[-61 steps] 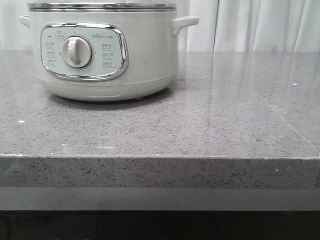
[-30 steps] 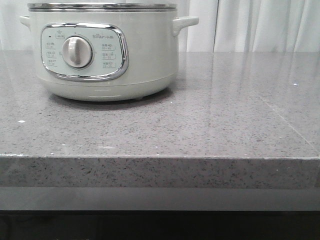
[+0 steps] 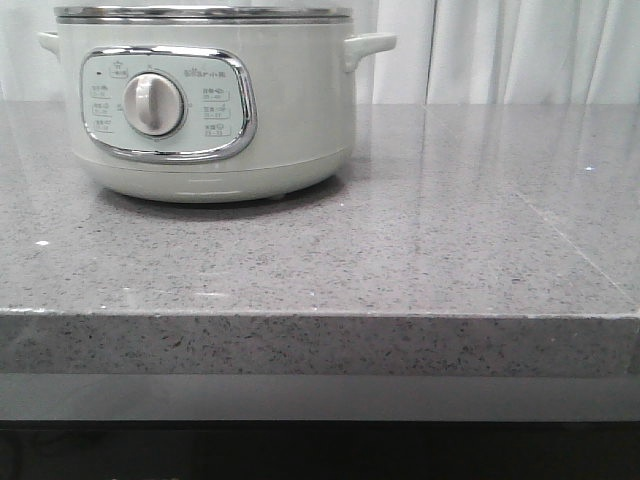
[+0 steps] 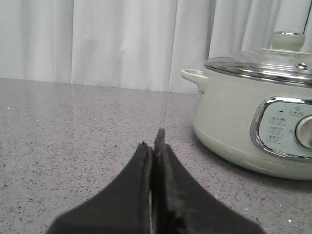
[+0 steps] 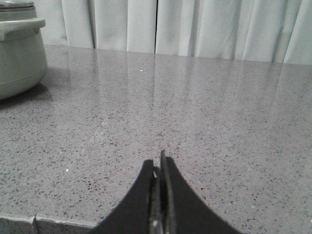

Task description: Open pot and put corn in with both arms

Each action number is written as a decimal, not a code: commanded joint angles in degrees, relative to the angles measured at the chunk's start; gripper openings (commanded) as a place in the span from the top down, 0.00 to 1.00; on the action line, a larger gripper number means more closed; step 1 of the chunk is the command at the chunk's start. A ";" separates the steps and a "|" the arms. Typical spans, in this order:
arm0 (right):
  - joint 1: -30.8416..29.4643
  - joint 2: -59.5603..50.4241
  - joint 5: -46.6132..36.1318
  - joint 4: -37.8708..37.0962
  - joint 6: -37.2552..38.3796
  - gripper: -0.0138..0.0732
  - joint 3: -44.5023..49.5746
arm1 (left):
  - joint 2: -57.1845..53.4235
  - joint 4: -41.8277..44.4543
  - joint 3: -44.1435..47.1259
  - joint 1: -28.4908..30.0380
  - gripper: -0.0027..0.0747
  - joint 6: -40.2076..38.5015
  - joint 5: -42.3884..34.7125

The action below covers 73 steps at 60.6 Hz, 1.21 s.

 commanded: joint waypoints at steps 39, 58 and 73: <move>-2.81 -1.21 -9.18 -3.44 5.35 0.92 -0.66 | -0.80 0.01 0.65 0.18 0.99 -0.46 -4.89; -3.99 -1.21 -9.30 -3.51 5.35 0.92 -0.66 | -0.80 0.01 0.65 0.18 0.99 -0.46 -4.89; -3.99 -1.21 -11.85 -7.29 6.49 0.92 -0.66 | -0.80 0.01 0.65 0.18 0.99 -0.46 -4.89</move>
